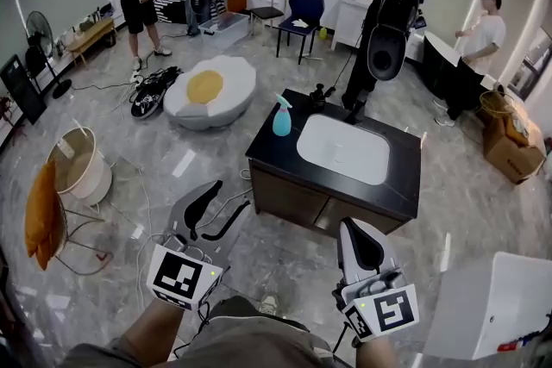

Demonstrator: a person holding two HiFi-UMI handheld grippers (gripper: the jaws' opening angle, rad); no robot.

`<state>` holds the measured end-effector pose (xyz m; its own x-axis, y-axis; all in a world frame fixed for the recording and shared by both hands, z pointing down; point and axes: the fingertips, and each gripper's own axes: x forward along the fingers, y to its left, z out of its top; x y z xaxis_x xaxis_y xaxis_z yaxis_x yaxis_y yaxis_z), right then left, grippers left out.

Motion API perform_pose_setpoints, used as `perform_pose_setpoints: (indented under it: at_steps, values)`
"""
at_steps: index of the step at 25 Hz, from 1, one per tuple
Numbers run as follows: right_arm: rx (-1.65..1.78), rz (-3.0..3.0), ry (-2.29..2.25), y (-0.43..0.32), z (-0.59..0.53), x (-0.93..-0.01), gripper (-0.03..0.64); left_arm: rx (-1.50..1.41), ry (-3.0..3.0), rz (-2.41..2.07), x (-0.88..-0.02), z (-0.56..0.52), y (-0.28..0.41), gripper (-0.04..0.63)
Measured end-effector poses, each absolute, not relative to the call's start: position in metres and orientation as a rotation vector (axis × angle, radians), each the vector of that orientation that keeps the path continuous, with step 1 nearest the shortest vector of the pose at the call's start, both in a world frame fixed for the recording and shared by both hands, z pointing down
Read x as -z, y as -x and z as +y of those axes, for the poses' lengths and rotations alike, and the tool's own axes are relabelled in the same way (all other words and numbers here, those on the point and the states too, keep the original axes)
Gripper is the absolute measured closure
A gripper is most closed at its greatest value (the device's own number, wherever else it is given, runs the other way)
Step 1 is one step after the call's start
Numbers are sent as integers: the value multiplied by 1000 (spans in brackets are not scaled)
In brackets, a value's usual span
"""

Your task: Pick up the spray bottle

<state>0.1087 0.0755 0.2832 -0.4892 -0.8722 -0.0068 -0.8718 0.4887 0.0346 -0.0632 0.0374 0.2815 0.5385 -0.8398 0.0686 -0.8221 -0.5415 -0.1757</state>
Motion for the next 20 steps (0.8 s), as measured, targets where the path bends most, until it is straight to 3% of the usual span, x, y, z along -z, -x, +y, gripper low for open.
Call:
perform_pose_setpoints:
  at_steps: [20]
  values:
    - [-19,-2623,-1596,-120,-81,-310,591,260,2704,1403,-309,-122,51,388]
